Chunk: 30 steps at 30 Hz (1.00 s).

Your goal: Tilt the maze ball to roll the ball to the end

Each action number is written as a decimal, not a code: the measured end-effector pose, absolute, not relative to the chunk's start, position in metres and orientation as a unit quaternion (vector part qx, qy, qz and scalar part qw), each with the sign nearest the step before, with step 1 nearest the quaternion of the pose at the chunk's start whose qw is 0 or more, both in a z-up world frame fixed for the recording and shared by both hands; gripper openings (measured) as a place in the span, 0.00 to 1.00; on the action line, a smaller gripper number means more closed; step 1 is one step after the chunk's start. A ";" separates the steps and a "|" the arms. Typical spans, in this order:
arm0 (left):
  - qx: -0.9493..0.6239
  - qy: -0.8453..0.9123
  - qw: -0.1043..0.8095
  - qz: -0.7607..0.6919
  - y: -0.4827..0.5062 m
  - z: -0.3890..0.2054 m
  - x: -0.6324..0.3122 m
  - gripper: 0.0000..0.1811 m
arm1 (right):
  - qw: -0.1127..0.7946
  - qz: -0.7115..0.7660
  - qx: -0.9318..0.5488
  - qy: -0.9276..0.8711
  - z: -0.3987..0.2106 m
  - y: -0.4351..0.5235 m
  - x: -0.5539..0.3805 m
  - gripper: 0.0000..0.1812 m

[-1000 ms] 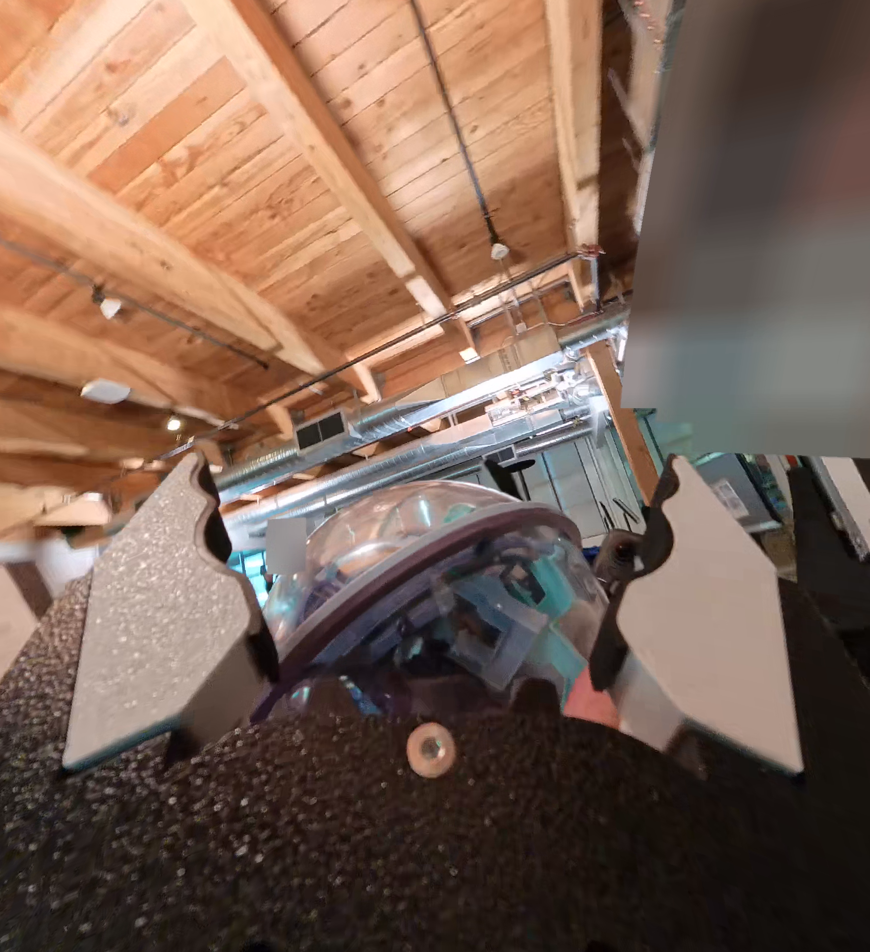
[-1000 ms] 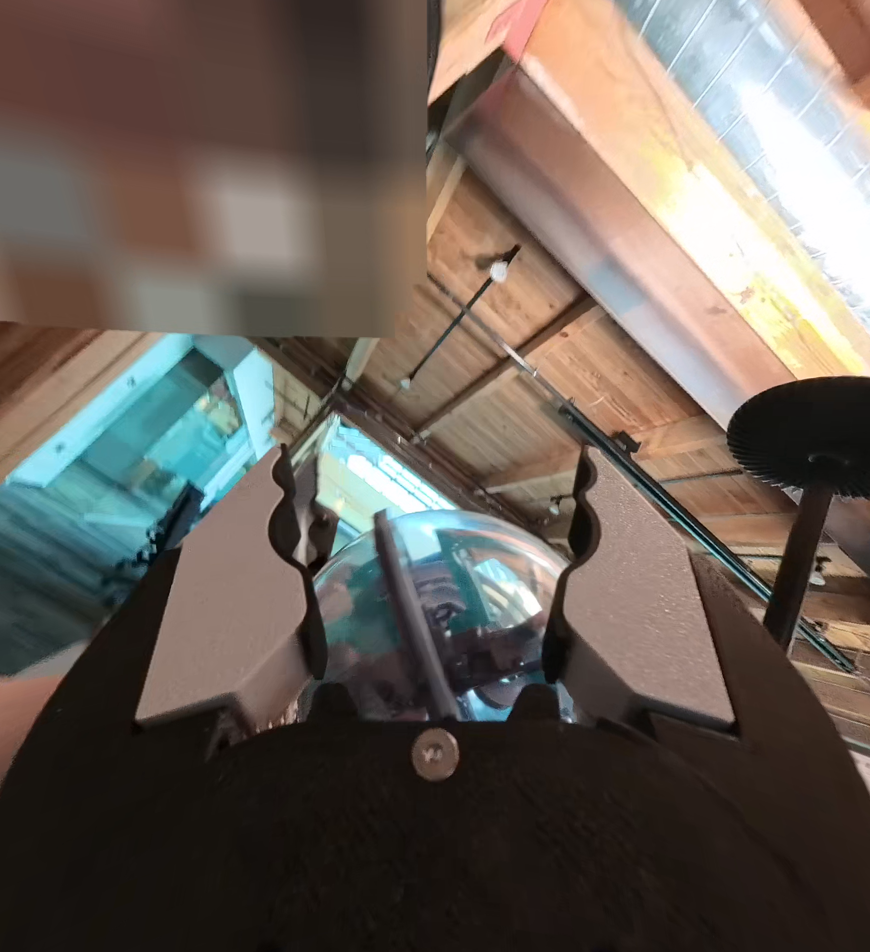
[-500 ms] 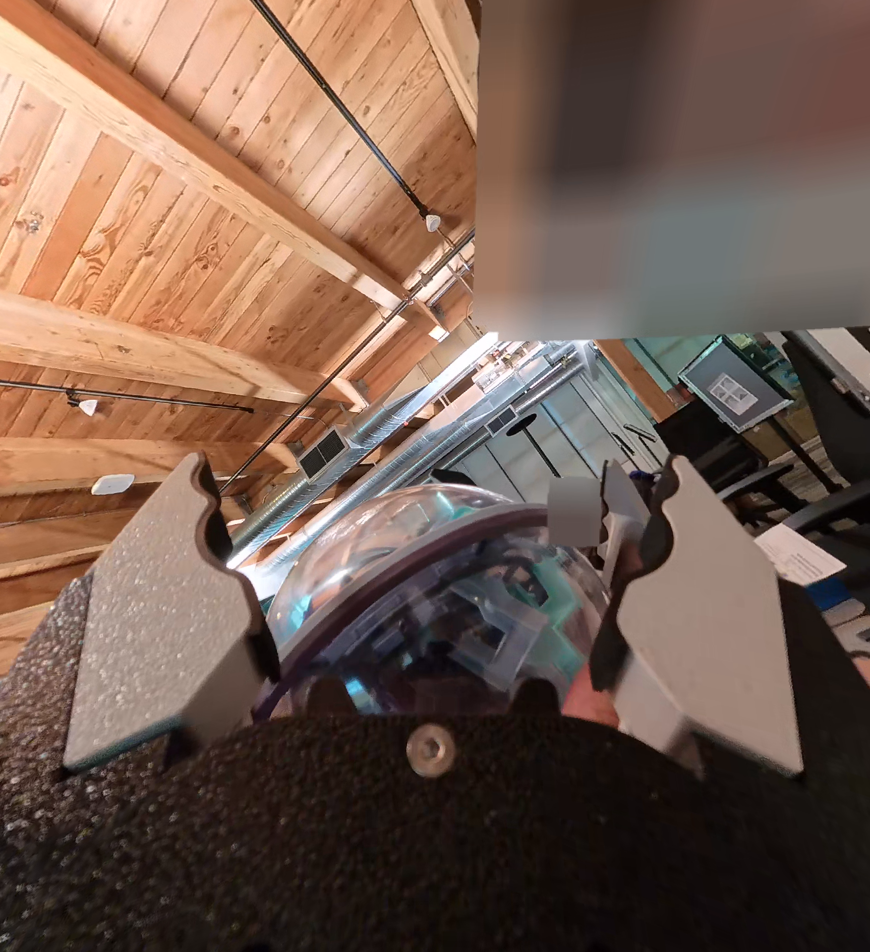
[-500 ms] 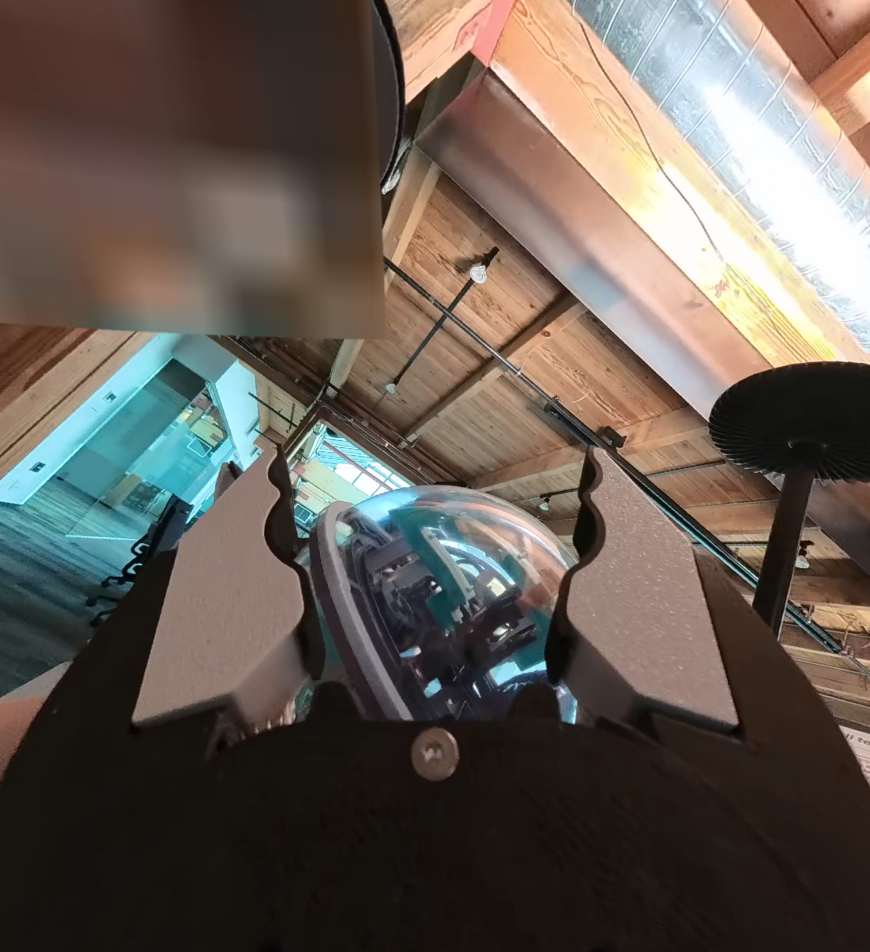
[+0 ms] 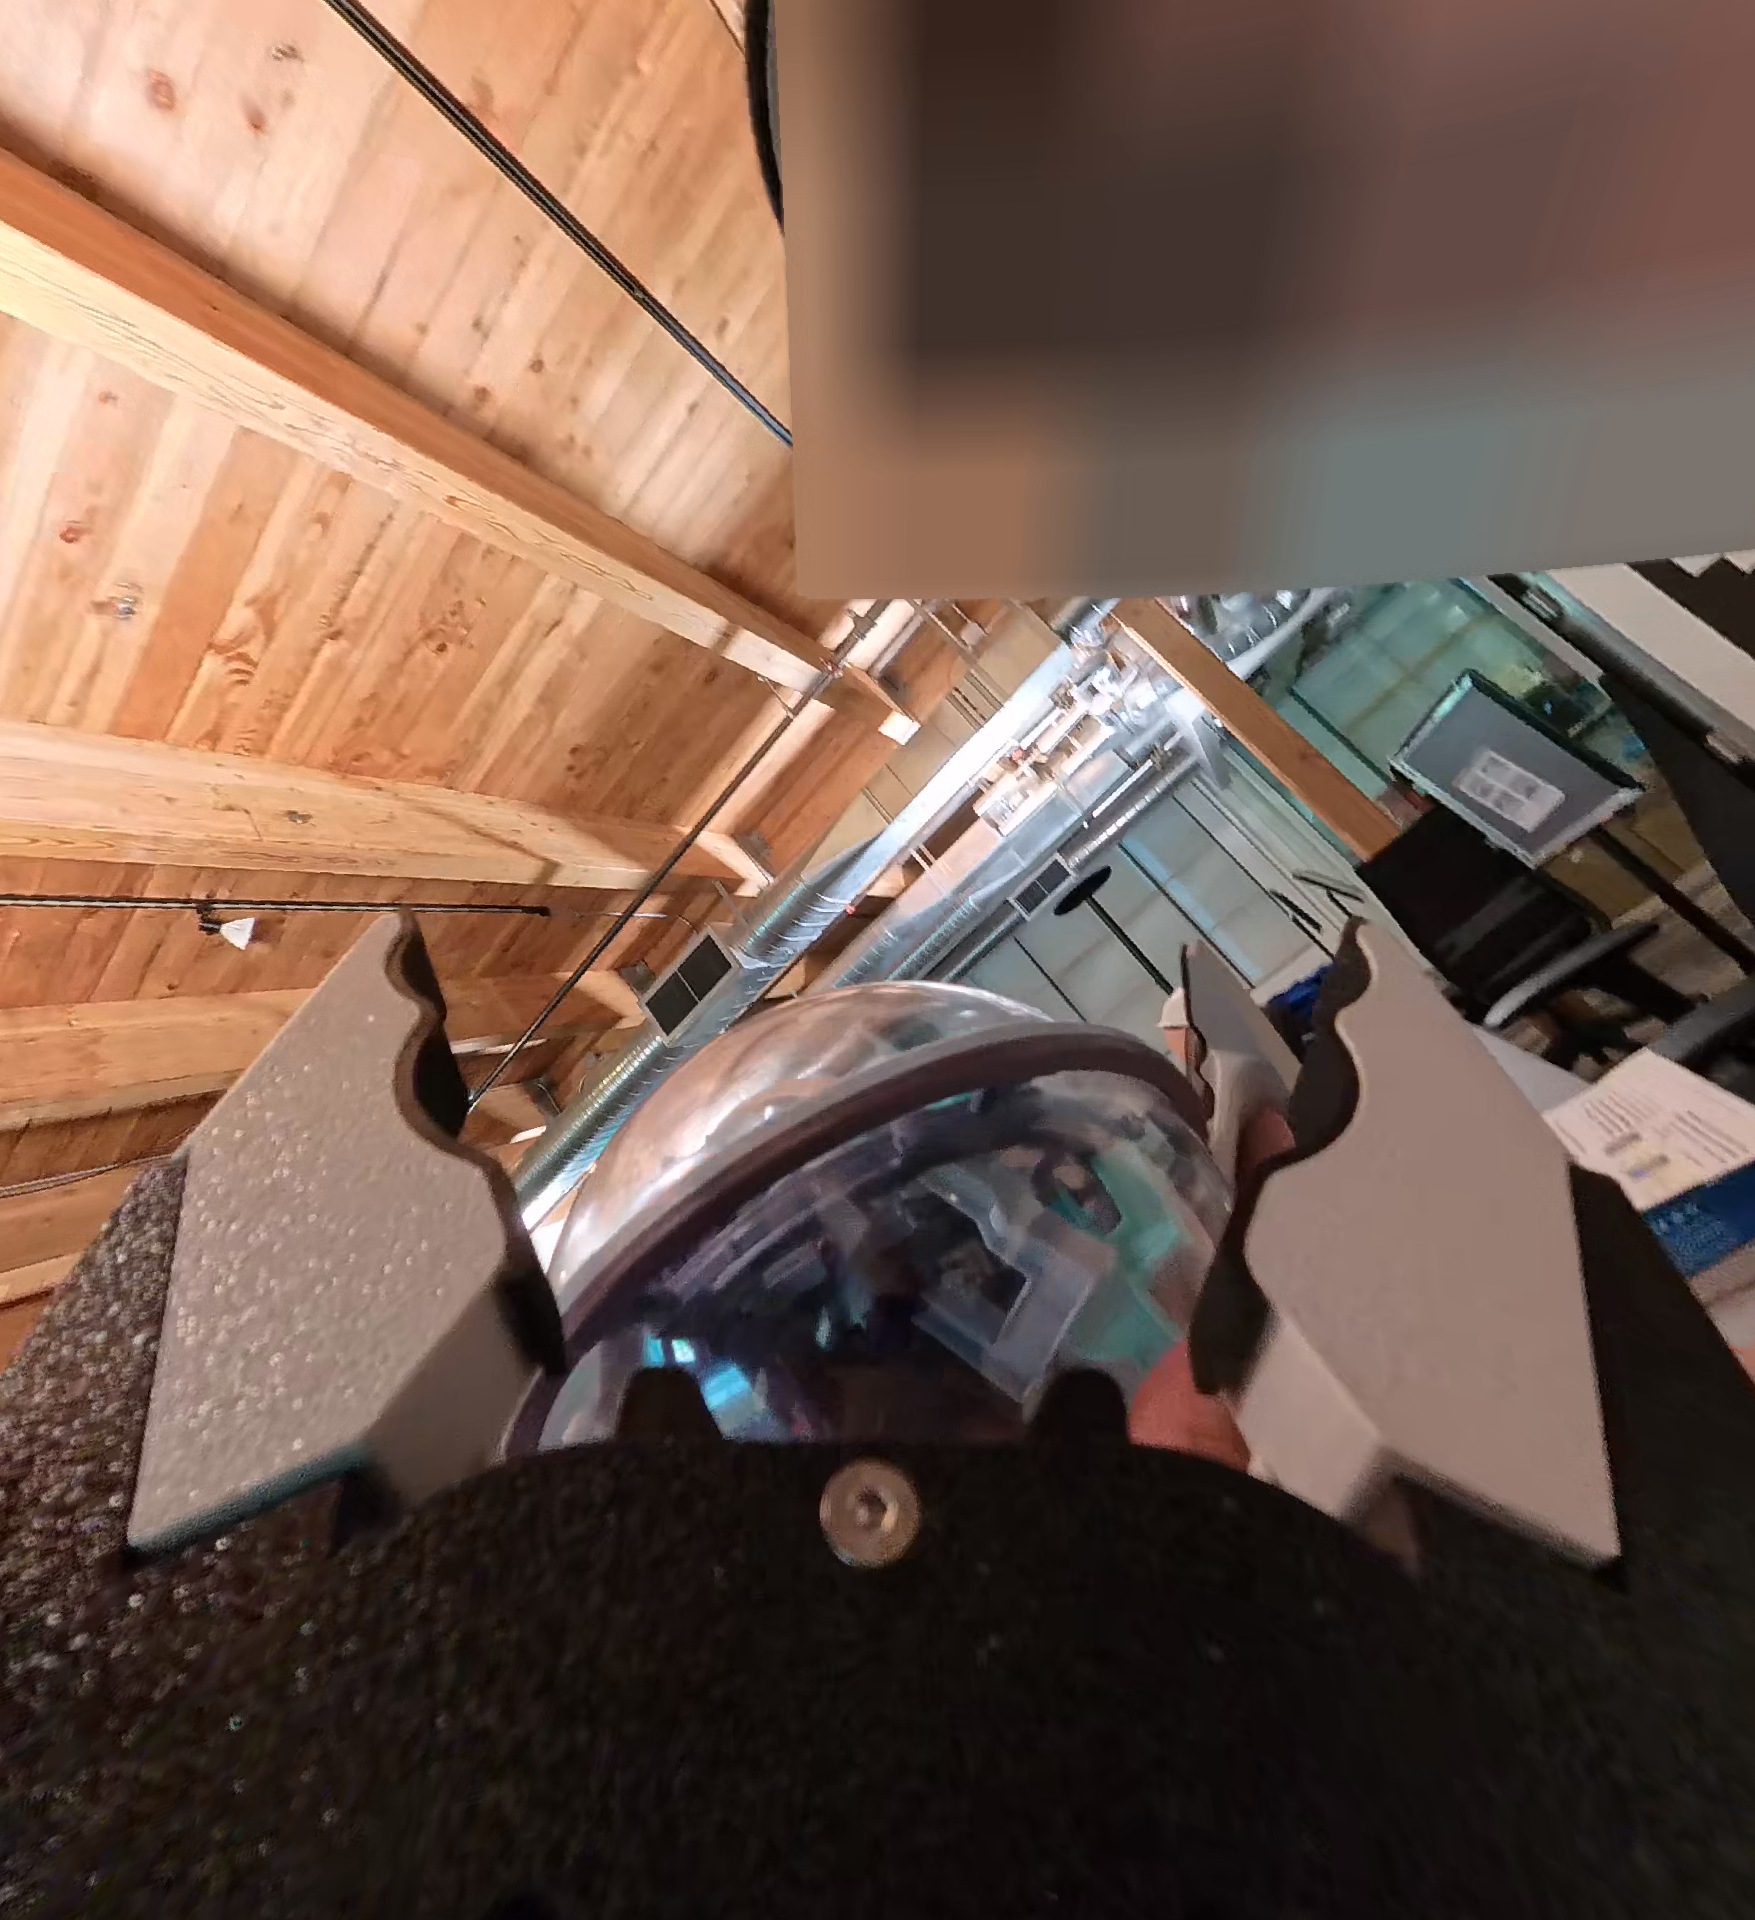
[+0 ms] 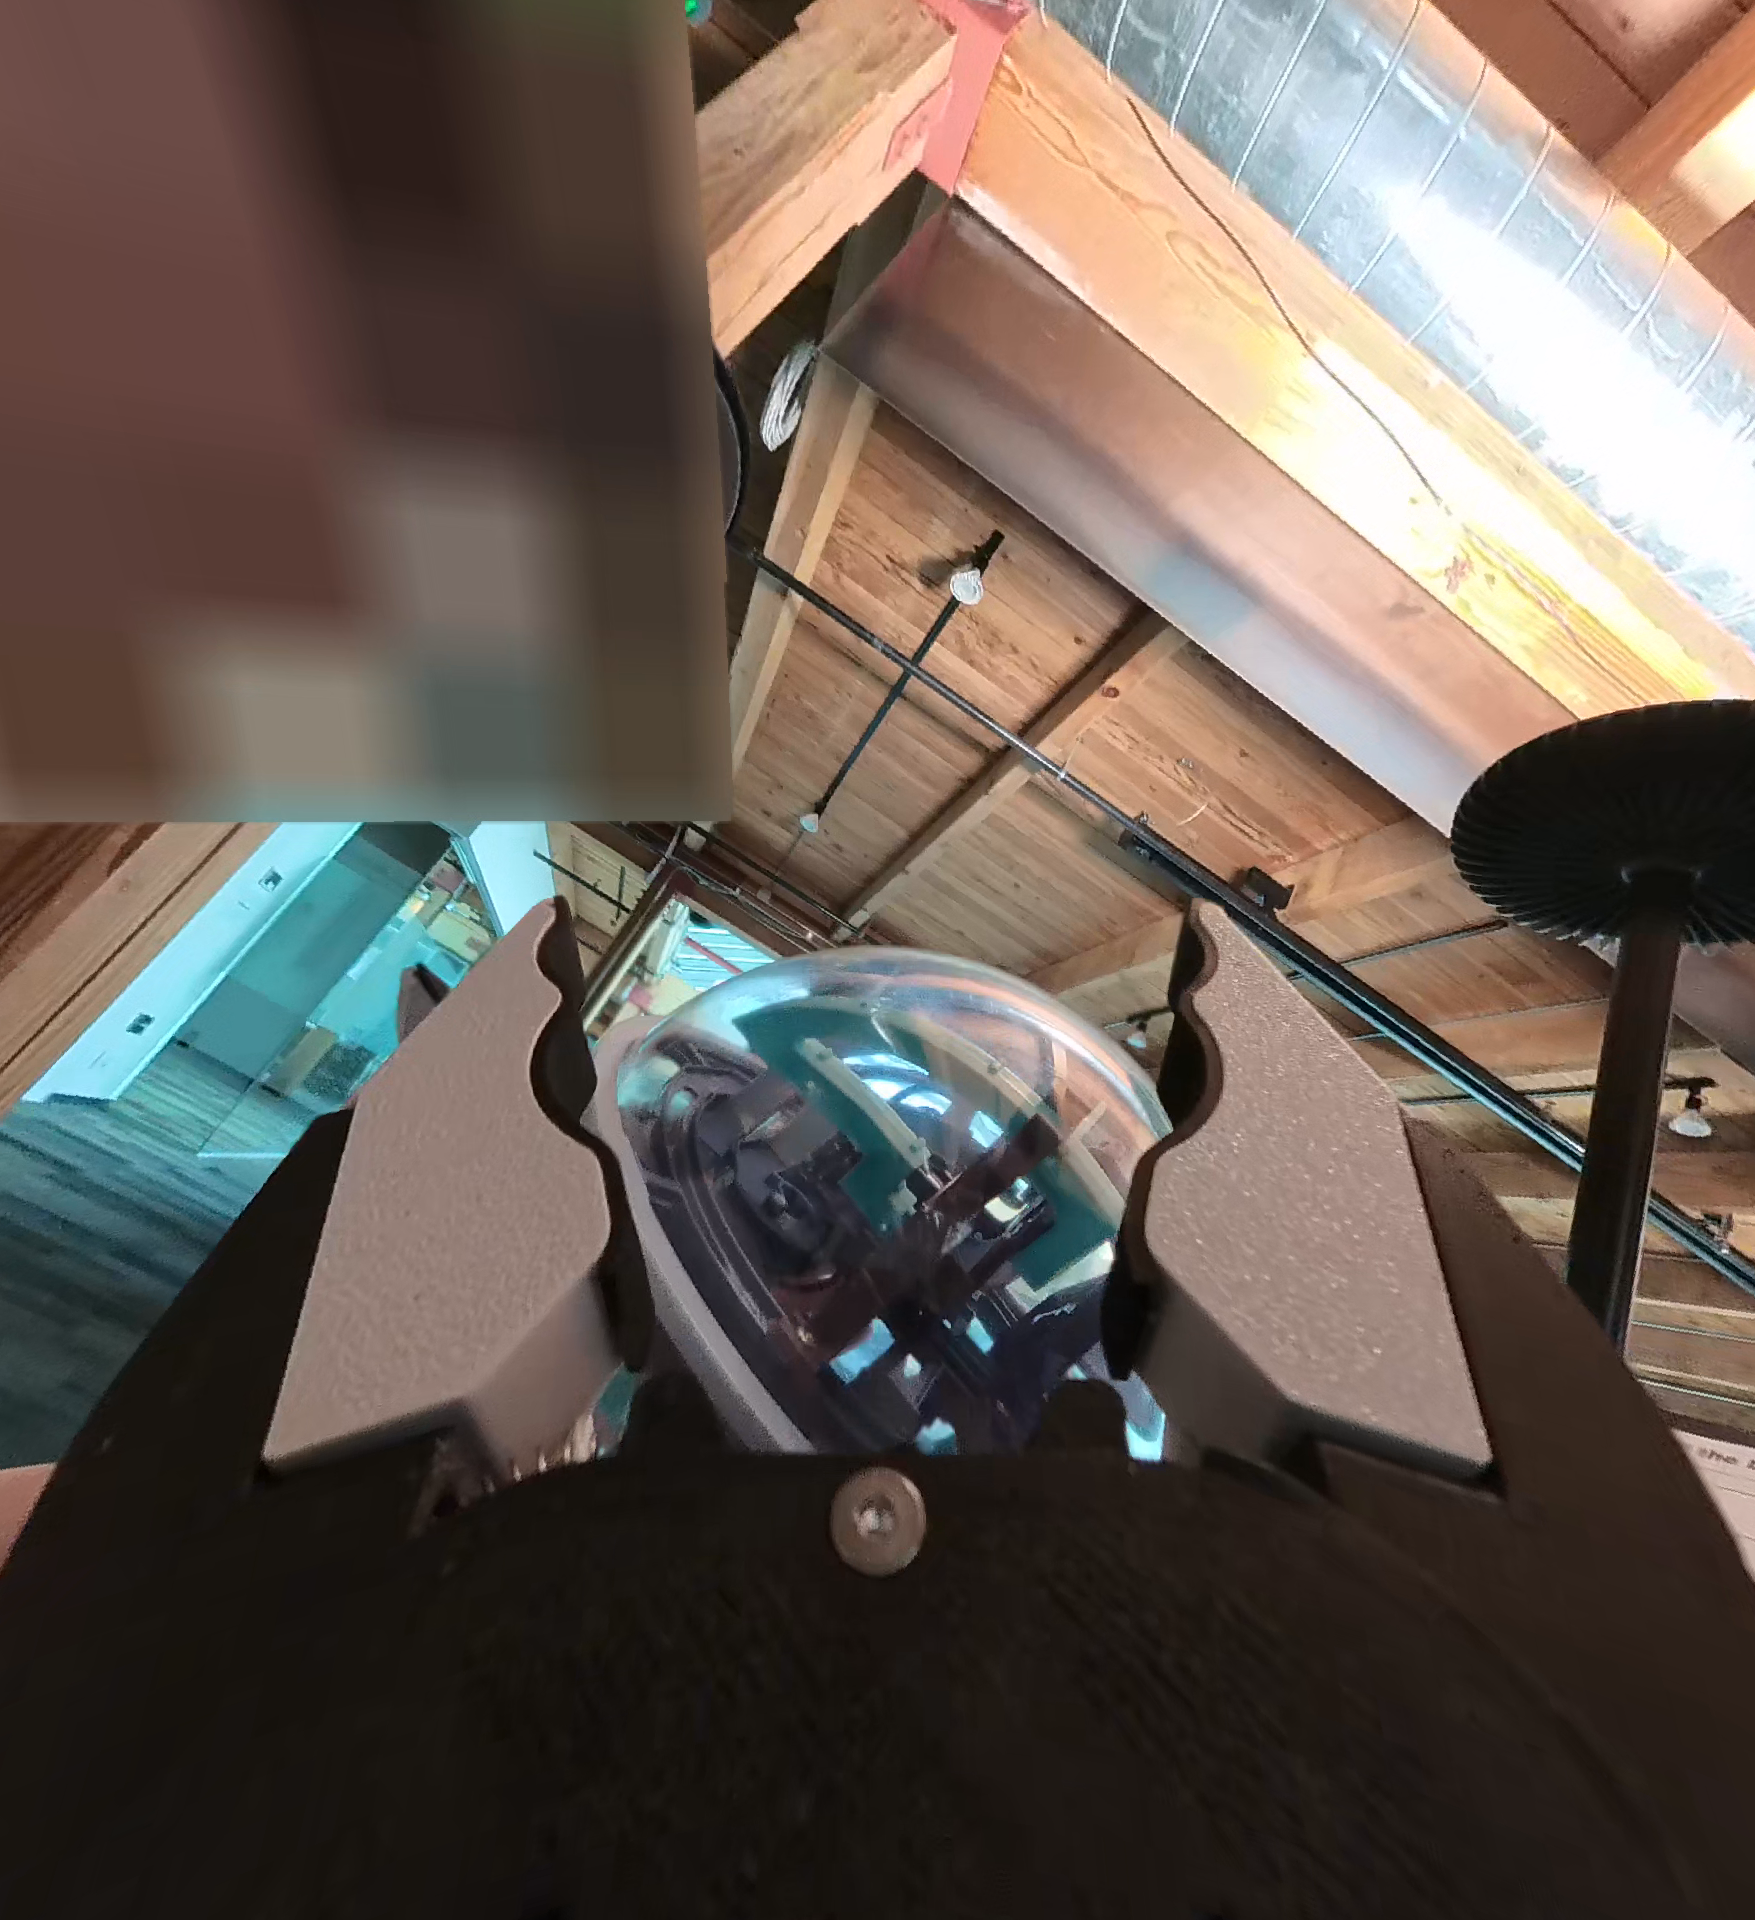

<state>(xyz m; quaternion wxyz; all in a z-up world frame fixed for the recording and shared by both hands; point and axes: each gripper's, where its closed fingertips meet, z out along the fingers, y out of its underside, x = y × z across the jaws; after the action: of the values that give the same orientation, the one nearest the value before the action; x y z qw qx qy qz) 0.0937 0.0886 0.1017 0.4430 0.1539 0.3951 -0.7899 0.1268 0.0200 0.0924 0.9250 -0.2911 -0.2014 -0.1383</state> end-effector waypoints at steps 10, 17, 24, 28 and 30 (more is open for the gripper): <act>0.216 0.391 0.514 -0.732 0.074 0.092 0.082 0.87 | 0.937 -0.095 -0.280 -0.184 0.087 0.020 0.140 0.69; 0.278 0.401 0.561 -0.668 0.057 0.077 0.075 0.87 | 0.936 -0.080 -0.288 -0.188 0.086 0.022 0.138 0.77; 0.295 0.405 0.545 -0.673 0.055 0.071 0.072 0.87 | 0.926 -0.096 -0.300 -0.208 0.083 0.025 0.132 0.82; 0.317 0.399 0.527 -0.680 0.056 0.067 0.068 0.87 | 0.916 -0.110 -0.309 -0.230 0.079 0.028 0.126 0.83; 0.329 0.399 0.527 -0.675 0.055 0.064 0.067 0.87 | 0.907 -0.123 -0.324 -0.241 0.076 0.031 0.124 0.83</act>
<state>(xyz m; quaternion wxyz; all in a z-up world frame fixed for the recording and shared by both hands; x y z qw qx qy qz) 0.0671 0.0546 0.0639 0.5267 0.3287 0.3994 -0.6746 0.1244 0.0312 0.0759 0.9065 -0.3239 -0.2413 -0.1228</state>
